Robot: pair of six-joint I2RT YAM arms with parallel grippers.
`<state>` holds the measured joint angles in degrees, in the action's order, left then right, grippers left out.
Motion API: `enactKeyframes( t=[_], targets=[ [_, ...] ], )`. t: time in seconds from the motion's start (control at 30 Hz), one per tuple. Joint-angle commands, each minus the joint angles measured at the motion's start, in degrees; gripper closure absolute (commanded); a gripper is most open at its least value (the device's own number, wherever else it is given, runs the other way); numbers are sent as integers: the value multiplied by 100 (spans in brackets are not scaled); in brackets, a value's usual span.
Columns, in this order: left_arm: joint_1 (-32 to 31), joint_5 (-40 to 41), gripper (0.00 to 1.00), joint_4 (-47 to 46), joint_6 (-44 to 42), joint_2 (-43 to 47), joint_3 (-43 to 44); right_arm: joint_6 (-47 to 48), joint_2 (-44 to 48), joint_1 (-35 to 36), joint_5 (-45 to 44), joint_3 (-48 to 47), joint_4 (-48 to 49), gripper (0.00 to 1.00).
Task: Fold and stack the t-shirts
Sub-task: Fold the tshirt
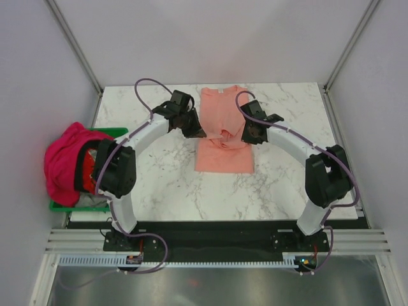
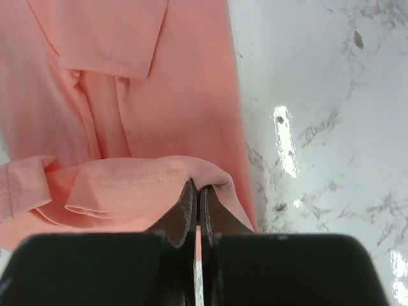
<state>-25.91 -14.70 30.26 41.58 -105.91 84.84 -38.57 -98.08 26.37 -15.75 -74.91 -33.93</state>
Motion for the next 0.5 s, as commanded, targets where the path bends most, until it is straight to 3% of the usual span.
enactKeyframes(
  t=[0.0,0.27,0.37,0.4,0.43,0.47],
  targets=[
    [77,-332,98,33,-449,-377,454,306,-377,-97,221,-418,238,100],
    [192,-437,98,41,-484,-1142,973,402,-1116,-281,441,-787,414,100],
    [279,-621,93,85,-476,-1449,1210,411,-1493,-422,529,-1086,370,100],
    [349,-674,91,207,-493,-1659,1524,394,-1564,-553,564,-1200,318,95],
    [393,-692,88,400,-580,-1800,1762,385,-1634,-632,590,-1497,161,83],
    [472,-718,77,567,-607,-1924,2025,402,-1800,-790,625,-1700,37,76]
  ],
)
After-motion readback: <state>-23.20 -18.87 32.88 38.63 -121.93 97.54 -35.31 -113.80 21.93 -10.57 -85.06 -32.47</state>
